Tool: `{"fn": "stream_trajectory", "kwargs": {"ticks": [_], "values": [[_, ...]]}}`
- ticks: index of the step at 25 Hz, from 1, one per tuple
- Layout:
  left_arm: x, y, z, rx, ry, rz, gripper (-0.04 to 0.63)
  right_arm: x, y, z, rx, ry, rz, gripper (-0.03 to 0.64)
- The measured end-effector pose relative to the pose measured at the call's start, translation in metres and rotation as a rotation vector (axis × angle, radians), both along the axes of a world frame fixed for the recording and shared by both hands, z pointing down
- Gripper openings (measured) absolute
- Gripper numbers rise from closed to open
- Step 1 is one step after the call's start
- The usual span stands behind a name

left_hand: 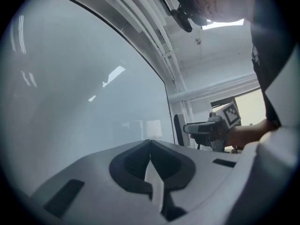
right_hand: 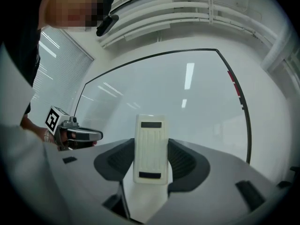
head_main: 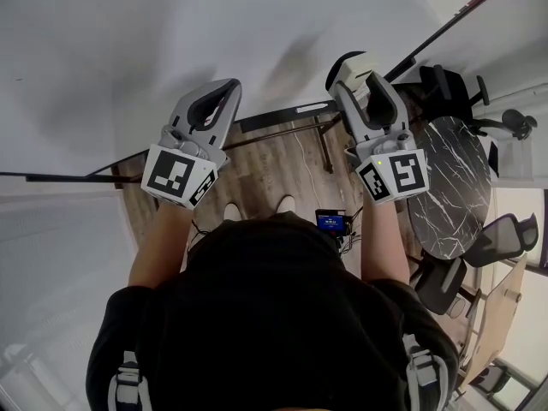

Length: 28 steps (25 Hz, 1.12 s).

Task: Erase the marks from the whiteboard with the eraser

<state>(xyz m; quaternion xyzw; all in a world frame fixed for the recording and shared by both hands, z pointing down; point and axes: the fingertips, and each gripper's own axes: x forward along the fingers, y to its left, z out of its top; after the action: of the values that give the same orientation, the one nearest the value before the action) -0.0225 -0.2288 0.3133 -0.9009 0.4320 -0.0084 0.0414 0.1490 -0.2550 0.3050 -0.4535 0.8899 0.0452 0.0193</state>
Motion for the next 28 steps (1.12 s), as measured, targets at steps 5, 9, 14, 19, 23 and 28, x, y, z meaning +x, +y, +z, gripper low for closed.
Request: {"fn": "stream_trajectory", "kwargs": {"ticks": [5, 9, 14, 19, 23, 28], "values": [[-0.011, 0.014, 0.021, -0.023, 0.006, 0.003, 0.005, -0.015, 0.024, 0.028, -0.012, 0.009, -0.051, 0.221], [-0.016, 0.027, 0.031, -0.029, 0.010, 0.010, 0.005, -0.023, 0.040, 0.040, -0.025, -0.013, -0.079, 0.221], [-0.015, 0.040, 0.046, -0.047, 0.007, 0.033, 0.005, -0.029, 0.053, 0.058, -0.045, -0.012, -0.084, 0.221], [-0.014, 0.055, 0.055, -0.035, 0.006, 0.045, 0.005, -0.030, 0.063, 0.071, -0.059, -0.008, -0.099, 0.221], [-0.019, 0.065, 0.067, -0.040, -0.003, 0.054, 0.005, -0.039, 0.071, 0.091, -0.081, -0.005, -0.109, 0.221], [-0.010, 0.066, 0.070, -0.059, -0.011, 0.064, 0.005, -0.041, 0.072, 0.093, -0.090, -0.015, -0.119, 0.221]]}}
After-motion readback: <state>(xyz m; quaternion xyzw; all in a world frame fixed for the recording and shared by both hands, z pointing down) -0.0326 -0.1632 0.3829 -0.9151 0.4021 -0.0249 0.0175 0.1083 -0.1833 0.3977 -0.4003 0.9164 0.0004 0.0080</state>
